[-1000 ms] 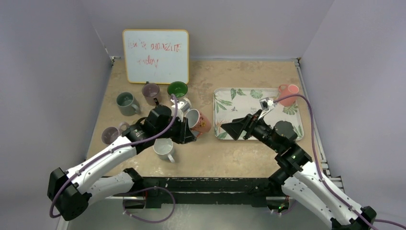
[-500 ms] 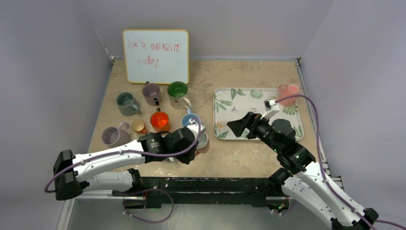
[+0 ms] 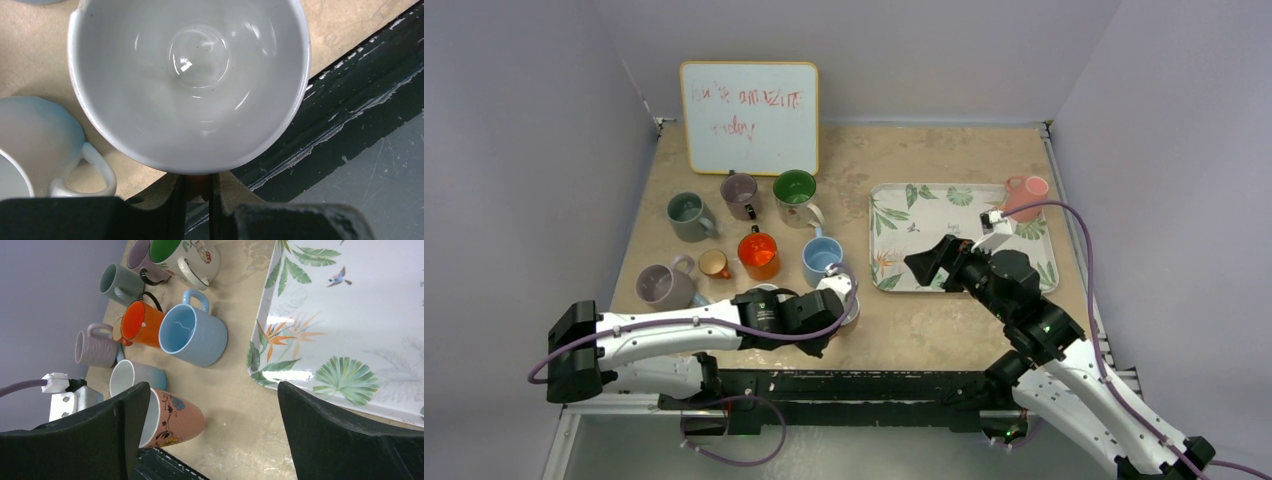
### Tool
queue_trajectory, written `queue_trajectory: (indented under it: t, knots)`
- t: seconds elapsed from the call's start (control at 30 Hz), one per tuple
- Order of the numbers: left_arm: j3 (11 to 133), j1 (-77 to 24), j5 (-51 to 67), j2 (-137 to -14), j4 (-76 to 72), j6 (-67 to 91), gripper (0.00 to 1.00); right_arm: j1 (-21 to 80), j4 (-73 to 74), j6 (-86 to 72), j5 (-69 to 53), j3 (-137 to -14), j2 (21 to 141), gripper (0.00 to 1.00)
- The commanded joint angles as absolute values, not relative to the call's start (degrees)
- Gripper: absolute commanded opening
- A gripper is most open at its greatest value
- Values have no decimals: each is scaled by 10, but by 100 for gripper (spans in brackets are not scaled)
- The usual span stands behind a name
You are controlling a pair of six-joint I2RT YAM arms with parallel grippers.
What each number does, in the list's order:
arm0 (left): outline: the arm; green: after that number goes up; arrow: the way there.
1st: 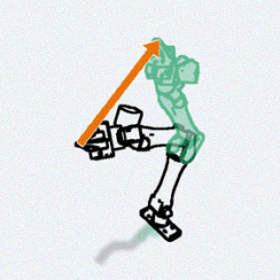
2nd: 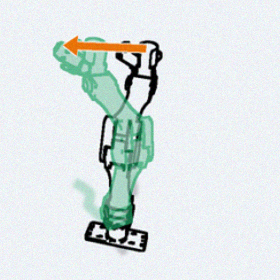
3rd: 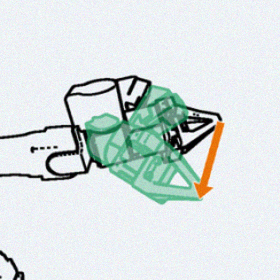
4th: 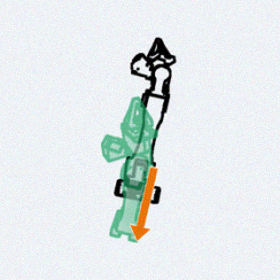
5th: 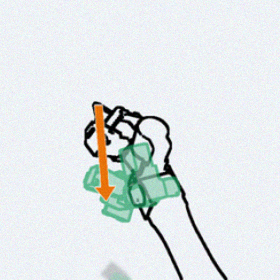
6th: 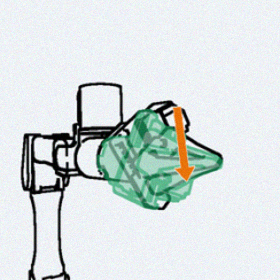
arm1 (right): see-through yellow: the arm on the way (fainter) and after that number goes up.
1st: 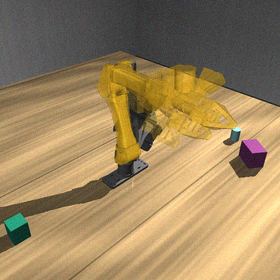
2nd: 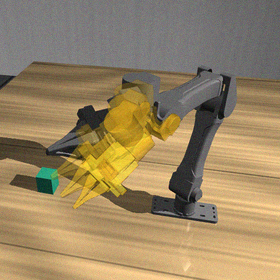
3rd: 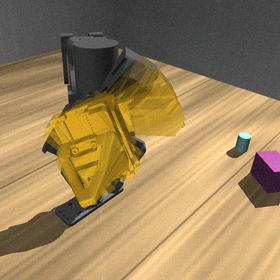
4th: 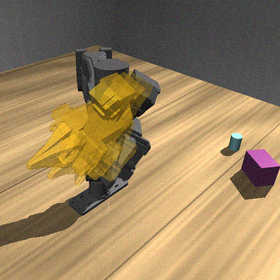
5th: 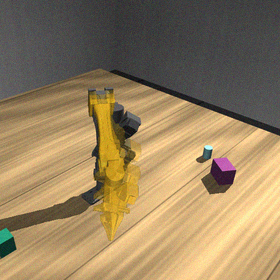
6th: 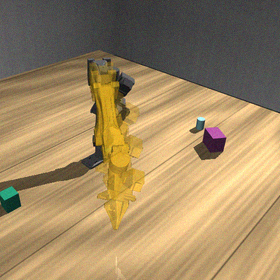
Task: Turn the mug right side up
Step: Place the cup at the center of the board.
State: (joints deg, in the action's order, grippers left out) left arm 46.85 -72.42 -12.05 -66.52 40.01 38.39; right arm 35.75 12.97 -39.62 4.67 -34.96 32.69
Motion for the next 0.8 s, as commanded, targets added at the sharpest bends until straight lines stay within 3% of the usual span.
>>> queue_trajectory:
  t: [0.0,0.27,0.47,0.77]
  knots:
    - [463,-729,-148,-669,362,410,0,359,128,-394,67,-370,331,99]
    - [453,-736,-142,-685,357,418,1,359,134,-399,85,-371,343,99]
    - [462,-738,-140,-693,365,419,27,359,146,-429,114,-374,365,99]
    - [471,-738,-154,-668,368,430,45,359,157,-440,129,-381,383,99]
